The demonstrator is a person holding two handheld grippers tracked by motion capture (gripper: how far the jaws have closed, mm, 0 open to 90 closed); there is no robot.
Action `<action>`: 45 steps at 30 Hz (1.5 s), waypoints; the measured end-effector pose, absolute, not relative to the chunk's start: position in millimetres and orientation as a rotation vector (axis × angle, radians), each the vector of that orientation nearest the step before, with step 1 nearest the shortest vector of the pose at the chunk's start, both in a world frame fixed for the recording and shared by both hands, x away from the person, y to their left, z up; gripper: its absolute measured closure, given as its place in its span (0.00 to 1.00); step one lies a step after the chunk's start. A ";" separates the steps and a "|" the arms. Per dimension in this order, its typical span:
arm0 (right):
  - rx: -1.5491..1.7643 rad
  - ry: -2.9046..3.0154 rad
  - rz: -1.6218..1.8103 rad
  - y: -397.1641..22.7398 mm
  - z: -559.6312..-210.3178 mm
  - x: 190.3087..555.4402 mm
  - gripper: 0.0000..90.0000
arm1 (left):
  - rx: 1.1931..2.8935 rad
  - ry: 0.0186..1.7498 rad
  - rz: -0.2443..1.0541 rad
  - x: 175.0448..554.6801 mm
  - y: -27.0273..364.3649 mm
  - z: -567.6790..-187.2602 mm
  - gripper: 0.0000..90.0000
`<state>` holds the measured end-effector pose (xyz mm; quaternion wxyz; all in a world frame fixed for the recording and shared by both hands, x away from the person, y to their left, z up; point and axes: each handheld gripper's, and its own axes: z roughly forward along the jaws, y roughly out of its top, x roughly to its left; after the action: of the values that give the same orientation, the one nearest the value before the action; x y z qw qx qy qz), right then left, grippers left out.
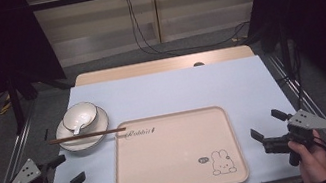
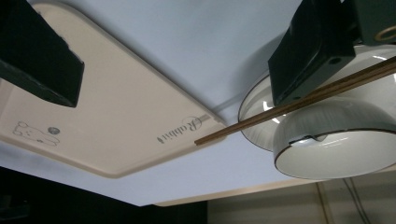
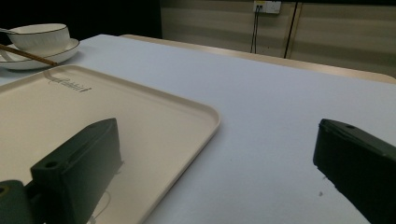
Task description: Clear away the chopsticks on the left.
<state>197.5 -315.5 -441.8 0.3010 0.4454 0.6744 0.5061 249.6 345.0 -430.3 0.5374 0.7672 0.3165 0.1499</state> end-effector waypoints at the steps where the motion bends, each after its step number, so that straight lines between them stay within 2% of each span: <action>1: 1.181 1.787 1.339 -315.4 -441.9 197.7 0.01 | 1.840 0.752 0.360 253.7 345.9 -429.0 0.04; 12: 1.170 1.786 1.351 -315.1 -441.6 197.5 0.01 | 1.893 0.739 0.304 297.4 353.3 -420.1 0.07; 16: 1.169 1.784 1.347 -314.7 -441.7 197.6 0.01 | 1.975 0.700 0.323 311.9 358.8 -421.8 0.11; 22: 1.171 1.790 1.348 -314.3 -441.8 197.8 0.01 | 2.050 0.639 0.337 332.3 372.4 -427.0 0.29; 26: 1.171 1.788 1.344 -314.1 -442.0 198.2 0.01 | 2.089 0.611 0.349 346.0 382.5 -435.2 0.47; 33: 1.173 1.790 1.342 -313.7 -442.5 198.4 0.01 | 2.156 0.561 0.345 366.9 385.5 -443.9 0.52; 45: 1.177 1.790 1.341 -315.0 -442.5 197.2 0.01 | 2.243 0.513 0.351 384.8 376.3 -447.5 0.71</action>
<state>197.2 -315.0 -442.5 0.3021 0.4439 0.6752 0.5057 384.8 376.3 -447.5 0.3959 0.8849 0.2025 0.1384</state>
